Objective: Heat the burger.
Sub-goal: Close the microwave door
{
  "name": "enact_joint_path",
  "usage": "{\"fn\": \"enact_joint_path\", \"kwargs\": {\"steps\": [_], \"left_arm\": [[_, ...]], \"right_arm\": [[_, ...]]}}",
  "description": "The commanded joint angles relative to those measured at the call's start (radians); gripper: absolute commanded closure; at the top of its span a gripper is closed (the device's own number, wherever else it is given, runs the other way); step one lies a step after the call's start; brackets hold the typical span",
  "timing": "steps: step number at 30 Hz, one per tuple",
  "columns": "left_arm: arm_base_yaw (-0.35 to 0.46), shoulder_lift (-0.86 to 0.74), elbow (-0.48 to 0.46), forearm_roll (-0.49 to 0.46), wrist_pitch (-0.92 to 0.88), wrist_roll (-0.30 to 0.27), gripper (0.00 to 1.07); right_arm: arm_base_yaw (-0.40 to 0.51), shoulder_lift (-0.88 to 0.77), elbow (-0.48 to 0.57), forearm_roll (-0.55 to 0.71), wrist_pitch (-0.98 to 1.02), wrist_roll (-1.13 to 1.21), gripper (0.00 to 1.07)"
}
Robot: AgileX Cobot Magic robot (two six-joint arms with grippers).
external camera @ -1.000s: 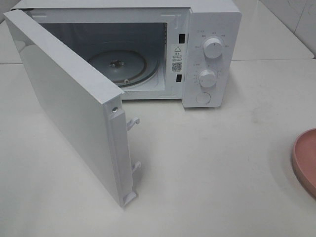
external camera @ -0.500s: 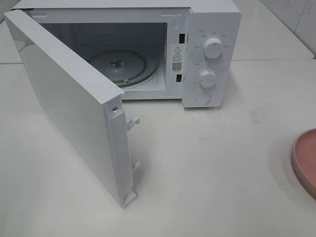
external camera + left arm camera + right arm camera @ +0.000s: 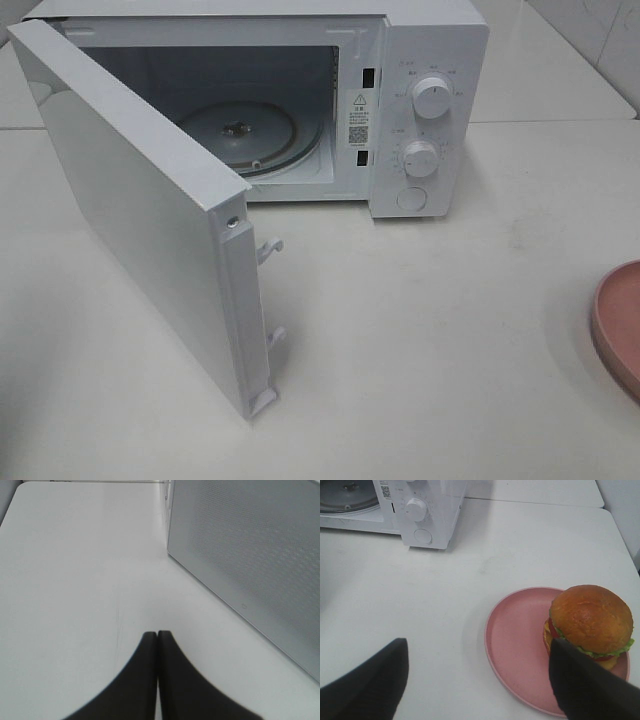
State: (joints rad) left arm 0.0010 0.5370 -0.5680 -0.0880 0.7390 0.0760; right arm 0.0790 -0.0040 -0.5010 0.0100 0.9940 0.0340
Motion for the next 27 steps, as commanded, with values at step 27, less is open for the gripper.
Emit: {"fn": "enact_joint_path", "kwargs": {"steps": [27], "left_arm": [[0.003,0.461,0.266,-0.015,-1.050,0.028,1.07]], "right_arm": [[-0.003,-0.028,0.004,0.003,0.000,-0.015,0.32]]}}
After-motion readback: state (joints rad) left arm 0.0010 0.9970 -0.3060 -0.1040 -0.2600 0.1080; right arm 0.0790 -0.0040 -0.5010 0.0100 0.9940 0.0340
